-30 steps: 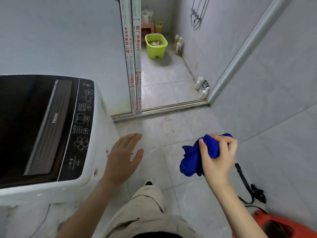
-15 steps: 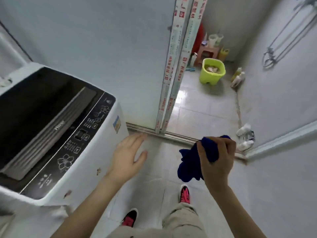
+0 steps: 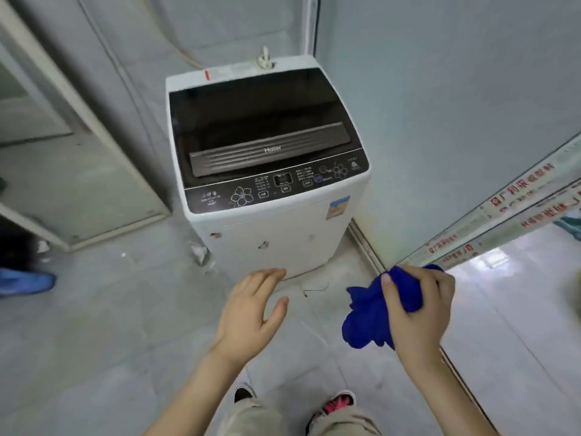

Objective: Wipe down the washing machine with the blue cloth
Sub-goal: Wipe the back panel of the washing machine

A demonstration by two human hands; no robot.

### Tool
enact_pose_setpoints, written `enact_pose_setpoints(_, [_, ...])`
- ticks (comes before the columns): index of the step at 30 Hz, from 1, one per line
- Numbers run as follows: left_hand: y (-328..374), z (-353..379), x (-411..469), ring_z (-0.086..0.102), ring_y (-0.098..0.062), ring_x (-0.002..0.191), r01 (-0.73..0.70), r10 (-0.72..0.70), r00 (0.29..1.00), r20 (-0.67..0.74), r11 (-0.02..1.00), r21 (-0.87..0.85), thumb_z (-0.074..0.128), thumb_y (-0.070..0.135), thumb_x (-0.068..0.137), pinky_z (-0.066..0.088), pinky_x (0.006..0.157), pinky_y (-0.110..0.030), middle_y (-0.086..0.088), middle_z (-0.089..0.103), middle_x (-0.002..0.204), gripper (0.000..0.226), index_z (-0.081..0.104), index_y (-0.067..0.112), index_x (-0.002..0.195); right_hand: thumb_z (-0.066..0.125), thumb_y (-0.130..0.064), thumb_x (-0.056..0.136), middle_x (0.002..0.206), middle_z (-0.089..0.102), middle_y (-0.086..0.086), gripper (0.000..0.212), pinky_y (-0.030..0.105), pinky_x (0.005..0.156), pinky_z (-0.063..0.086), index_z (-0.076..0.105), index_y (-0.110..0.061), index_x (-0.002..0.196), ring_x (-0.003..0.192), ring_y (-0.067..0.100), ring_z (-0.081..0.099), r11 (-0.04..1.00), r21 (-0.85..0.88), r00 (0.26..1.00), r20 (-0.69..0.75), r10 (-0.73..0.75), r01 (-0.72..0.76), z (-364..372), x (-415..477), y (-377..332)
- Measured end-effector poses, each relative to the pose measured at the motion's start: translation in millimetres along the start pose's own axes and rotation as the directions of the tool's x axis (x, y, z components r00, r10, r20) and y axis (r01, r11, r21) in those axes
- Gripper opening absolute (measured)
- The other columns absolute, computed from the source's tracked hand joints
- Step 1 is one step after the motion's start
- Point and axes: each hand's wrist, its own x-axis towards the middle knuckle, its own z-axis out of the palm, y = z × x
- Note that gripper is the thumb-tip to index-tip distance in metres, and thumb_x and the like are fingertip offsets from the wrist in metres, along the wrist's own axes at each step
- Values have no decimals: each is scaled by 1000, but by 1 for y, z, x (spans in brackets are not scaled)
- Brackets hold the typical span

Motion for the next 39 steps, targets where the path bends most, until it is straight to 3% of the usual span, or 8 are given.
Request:
enact_pose_setpoints(9, [-196,108,-4,46,6,123,91,-88,974,-208,996,2,46,44,97,33,103,-15,21,54,129,41,54,30,135,70,-41,82,111,50,-11,19,18,77,42,58,-42,96,101,1,54,984,177,998,63,-6,-5,206,7,134])
enact_pose_setpoints(14, [-276,206,32,52,1,120,-117,128,943,-308,992,53,54,38,94,35,101,-15,20,56,126,38,62,22,128,74,-40,83,110,52,-17,17,15,80,41,63,-36,95,100,-6,54,948,309,997,-19,-72,74,302,22,229])
enact_pose_setpoints(20, [-324,327,94,55,3,117,-390,401,815,-419,913,115,58,38,89,38,98,-12,21,59,123,37,67,24,121,72,-30,88,106,59,-11,8,10,73,42,66,-32,92,91,-6,58,879,467,990,-138,-38,99,358,60,336])
enact_pose_setpoints(24, [-336,372,129,54,1,120,-523,581,727,-367,814,253,58,36,92,39,101,-16,16,60,127,37,66,21,124,72,-34,87,102,63,-7,7,28,81,48,67,-31,91,89,3,61,831,517,965,-250,-82,205,382,74,389])
enact_pose_setpoints(29, [-320,376,157,56,-7,118,-568,679,670,-299,728,384,58,33,94,35,105,-15,9,62,126,36,66,17,125,73,-27,87,102,58,-6,9,14,76,43,66,-28,92,90,3,60,806,506,926,-353,-132,308,377,86,401])
enact_pose_setpoints(34, [-289,357,187,59,-9,115,-589,705,591,-391,709,387,56,32,93,39,101,-18,10,63,124,36,67,17,124,74,-21,89,110,48,-5,16,1,81,38,59,-25,95,92,-6,54,779,382,736,-661,-145,497,322,147,356])
enact_pose_setpoints(37, [-273,352,198,59,-10,114,-604,699,527,-484,709,366,55,31,93,42,99,-21,8,64,123,35,68,16,121,73,-20,89,108,43,-8,19,15,91,42,58,-15,101,101,11,54,709,299,501,-861,-89,639,300,194,319])
enact_pose_setpoints(39, [-266,354,200,59,-10,114,-606,683,490,-541,713,351,54,30,93,43,98,-22,8,64,122,34,69,15,120,71,-23,90,107,44,-6,19,20,90,43,58,-15,102,103,12,53,684,293,477,-874,-91,668,314,212,310])
